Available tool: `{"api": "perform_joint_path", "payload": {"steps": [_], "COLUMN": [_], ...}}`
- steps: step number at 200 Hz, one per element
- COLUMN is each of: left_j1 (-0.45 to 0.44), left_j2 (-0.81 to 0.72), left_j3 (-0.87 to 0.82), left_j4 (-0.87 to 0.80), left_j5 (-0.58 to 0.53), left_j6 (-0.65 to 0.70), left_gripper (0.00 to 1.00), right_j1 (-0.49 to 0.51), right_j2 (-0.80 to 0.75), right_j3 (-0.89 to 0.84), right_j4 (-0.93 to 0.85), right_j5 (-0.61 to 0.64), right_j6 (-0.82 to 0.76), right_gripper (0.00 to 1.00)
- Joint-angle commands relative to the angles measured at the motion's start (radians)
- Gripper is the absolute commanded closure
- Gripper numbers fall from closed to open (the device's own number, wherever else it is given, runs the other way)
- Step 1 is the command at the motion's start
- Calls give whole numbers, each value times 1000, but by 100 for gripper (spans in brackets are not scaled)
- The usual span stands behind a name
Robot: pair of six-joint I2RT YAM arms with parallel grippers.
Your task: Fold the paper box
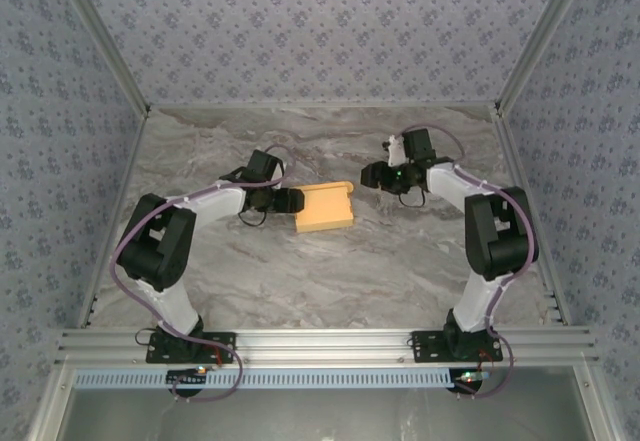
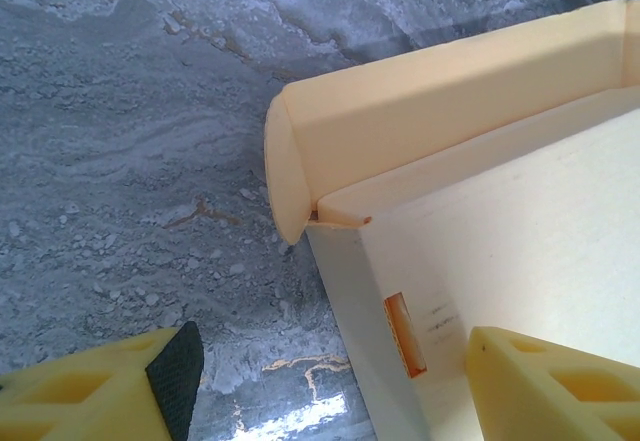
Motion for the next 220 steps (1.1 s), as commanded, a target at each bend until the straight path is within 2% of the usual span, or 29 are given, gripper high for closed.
{"api": "perform_joint_path", "payload": {"steps": [1,16,60,88,103,164,220], "left_j1": [-7,-6,5,8,8,28,31], "left_j2": [28,29,29,44,55,76,66], "left_j3": [-2,-4,-29,-23,-16,8,3], "left_j4": [-83,-71,35,45,39,47,26], "left_j5": [13,26,135,140,144,155,151], "left_j6": [35,26,-10,-6,4,17,73], "left_gripper": [28,28,32,34,35,35,34], "right_j1": [38,57,56,44,43,59,23], "right_j2": [86,129,222,238,244,276,286], "right_j3": [98,137,183,183,191,222,277], "right_j4": [-79,-89,-118,-130,-135,-128,-174], "right_j5": [-64,-38,-44,-35,-32,-63,17], "right_j6": [55,34,15,-9,-20,-25,-12], "right_gripper": [42,37,38,50,52,51,44]}}
